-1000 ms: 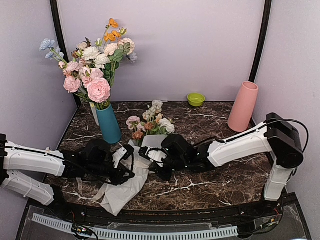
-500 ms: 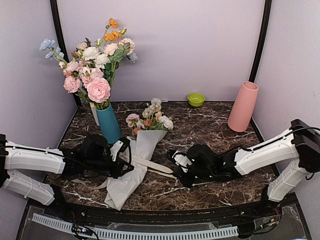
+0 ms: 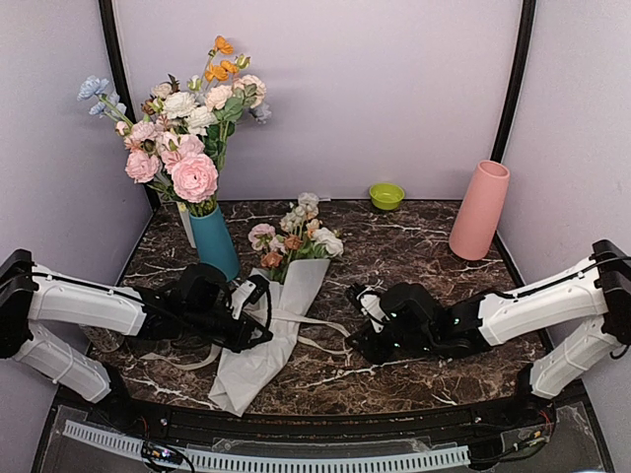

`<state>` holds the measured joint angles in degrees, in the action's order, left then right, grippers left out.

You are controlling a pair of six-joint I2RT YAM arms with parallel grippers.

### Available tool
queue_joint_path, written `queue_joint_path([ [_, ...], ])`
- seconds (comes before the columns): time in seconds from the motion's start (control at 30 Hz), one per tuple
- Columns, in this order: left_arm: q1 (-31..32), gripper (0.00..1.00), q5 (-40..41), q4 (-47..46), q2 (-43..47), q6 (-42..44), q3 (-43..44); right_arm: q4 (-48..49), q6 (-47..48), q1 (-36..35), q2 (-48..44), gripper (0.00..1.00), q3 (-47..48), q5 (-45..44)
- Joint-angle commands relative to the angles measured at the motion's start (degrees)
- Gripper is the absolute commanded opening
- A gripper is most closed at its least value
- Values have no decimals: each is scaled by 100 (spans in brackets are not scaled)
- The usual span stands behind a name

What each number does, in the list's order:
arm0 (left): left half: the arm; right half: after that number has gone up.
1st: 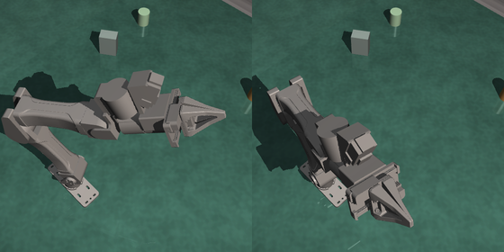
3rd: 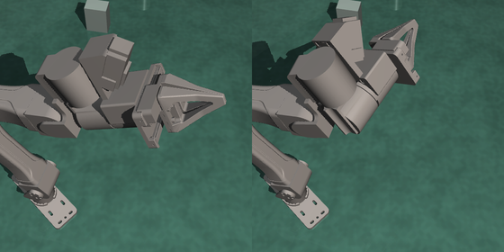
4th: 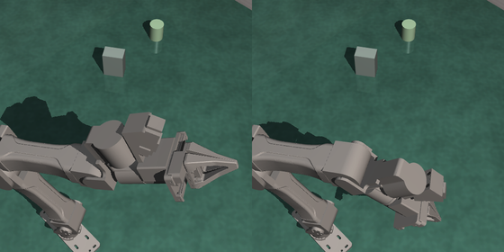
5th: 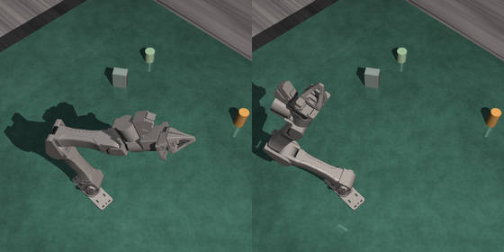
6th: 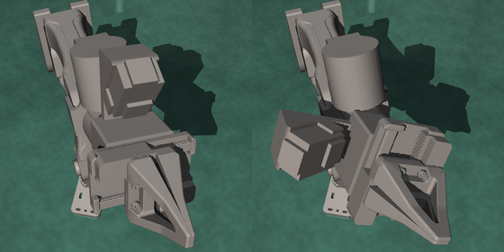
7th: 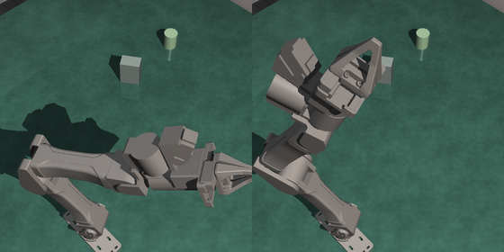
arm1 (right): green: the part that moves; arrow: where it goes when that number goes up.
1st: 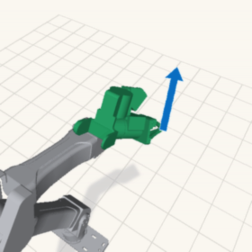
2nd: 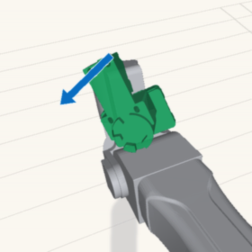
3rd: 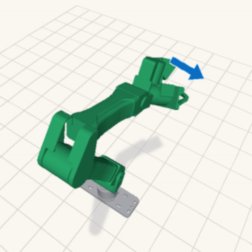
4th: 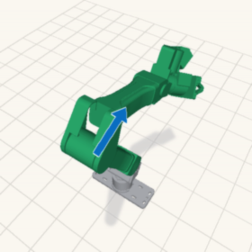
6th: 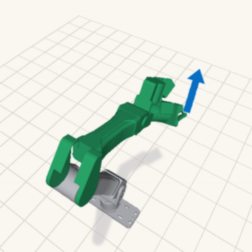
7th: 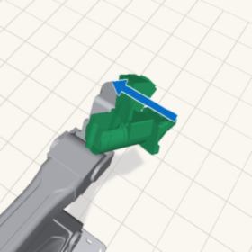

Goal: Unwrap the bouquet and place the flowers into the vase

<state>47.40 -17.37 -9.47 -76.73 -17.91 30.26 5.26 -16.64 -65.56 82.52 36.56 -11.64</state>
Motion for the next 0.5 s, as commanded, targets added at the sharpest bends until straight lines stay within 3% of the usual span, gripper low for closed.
queue_joint_path([
  [0.0, -29, 0, -262, -14, -118, 184, 254, -220, 52, 5, -329, 66, 236, 104],
  [0.07, -29, 0, -294, 6, -169, 222, 301, -335, 280, -1, -355, 76, 397, 256],
  [0.13, -29, 0, -323, 16, -205, 250, 333, -400, 653, -1, -280, 81, 606, 368],
  [0.47, -27, 0, -455, 111, -259, 285, 437, -243, 2247, 8, 1422, 80, 2088, 582],
])
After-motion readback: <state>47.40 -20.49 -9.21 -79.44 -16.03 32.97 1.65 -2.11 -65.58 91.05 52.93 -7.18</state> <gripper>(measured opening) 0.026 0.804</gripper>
